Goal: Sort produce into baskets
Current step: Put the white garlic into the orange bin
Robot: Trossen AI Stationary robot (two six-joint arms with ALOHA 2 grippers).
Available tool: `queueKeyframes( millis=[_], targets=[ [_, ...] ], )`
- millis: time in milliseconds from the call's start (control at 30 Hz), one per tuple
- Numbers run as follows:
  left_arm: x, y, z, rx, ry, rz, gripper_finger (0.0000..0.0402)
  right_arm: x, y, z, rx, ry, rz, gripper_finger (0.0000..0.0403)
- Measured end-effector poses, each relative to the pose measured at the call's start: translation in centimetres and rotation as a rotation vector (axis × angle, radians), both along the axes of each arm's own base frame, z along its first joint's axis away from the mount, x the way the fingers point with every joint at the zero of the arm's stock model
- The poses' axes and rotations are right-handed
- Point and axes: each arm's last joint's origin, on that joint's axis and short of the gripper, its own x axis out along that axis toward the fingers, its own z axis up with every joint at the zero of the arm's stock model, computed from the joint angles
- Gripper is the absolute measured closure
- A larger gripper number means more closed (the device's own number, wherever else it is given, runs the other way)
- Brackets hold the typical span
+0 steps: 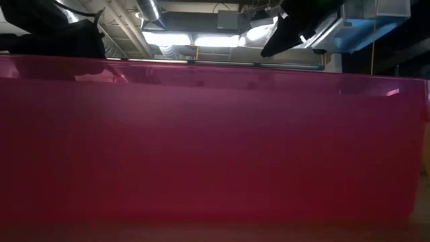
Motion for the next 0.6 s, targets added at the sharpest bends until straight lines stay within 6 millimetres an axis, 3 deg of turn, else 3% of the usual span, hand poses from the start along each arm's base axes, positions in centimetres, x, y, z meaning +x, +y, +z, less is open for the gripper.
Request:
queueKeyframes(
  millis=[200,600],
  targets=[
    [0.0,0.5,-0.1,0.028,0.065,-0.079,0.0167,-0.4,-0.2,-2.0,0.004,0.061,0.004,0.018],
    [0.4,0.4,0.0,0.062,0.161,-0.308,0.0324,-0.9,-0.1,-3.8,0.137,0.061,-0.017,0.018]
  ],
)
